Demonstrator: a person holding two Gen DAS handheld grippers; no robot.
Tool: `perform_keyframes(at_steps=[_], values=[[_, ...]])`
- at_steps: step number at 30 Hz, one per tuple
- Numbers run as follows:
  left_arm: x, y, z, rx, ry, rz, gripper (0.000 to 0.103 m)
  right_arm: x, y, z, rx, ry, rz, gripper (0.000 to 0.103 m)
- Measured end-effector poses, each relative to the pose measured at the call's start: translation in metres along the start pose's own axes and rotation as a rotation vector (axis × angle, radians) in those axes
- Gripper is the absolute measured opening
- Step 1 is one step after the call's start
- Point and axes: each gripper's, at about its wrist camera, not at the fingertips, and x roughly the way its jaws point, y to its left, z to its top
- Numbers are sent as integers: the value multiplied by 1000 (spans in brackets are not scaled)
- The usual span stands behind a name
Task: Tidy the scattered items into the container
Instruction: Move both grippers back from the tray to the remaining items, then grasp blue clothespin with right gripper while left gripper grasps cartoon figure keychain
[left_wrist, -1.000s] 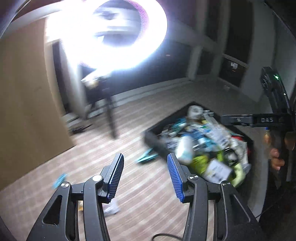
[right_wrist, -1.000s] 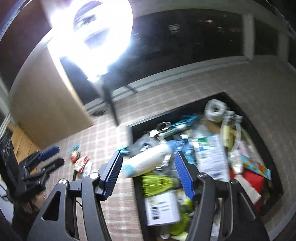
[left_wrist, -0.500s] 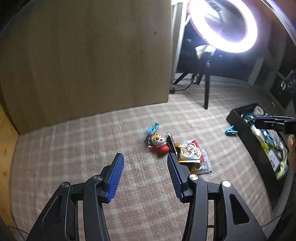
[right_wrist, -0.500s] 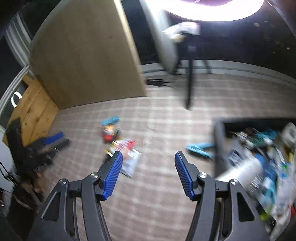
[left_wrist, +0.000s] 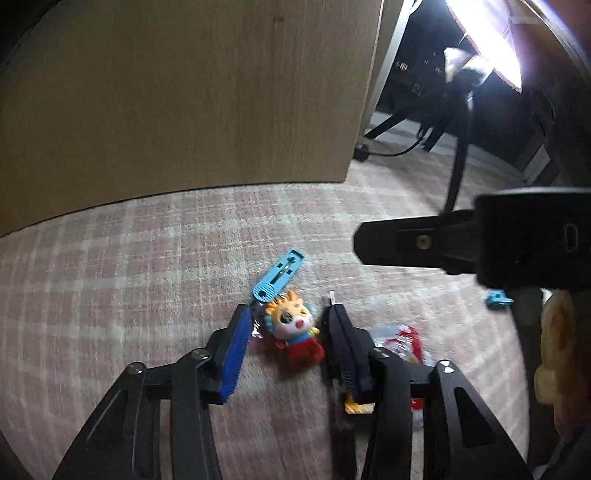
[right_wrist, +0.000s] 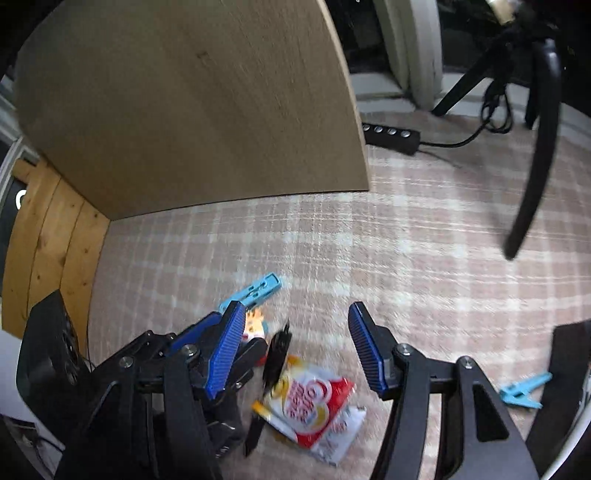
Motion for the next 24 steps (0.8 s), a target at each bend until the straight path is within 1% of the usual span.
perform_keyframes(at_steps=[4,9,14,15,17,18,19,21,22,24], values=[[1,8,-8,-12,-2,-9,35,24,-2,8,46,41,-5,57],[-8,19,-20,-29,-13,-25,34,47,4,16,102,69,38,57],[-15,27,-28,-38,-24,-23,34,67,26,21,73,95,14,57],[-18,29,-31,-46,-29,-19,34,68,34,22,65,88,-5,57],[-22,35,-36,-64,-36,-23,34,74,45,23,55,108,11,56],[-25,38,-39,-71,-37,-25,34,77,51,22,43,114,0,56],[-27,41,-43,-74,-39,-24,34,77,56,20,24,109,-18,55],[-33,46,-49,-78,-41,-20,34,80,63,18,-8,102,-49,42],[-35,49,-52,-82,-44,-16,34,80,66,16,-28,97,-70,40],[-40,53,-57,-85,-46,-10,34,81,72,17,-72,96,-100,31]])
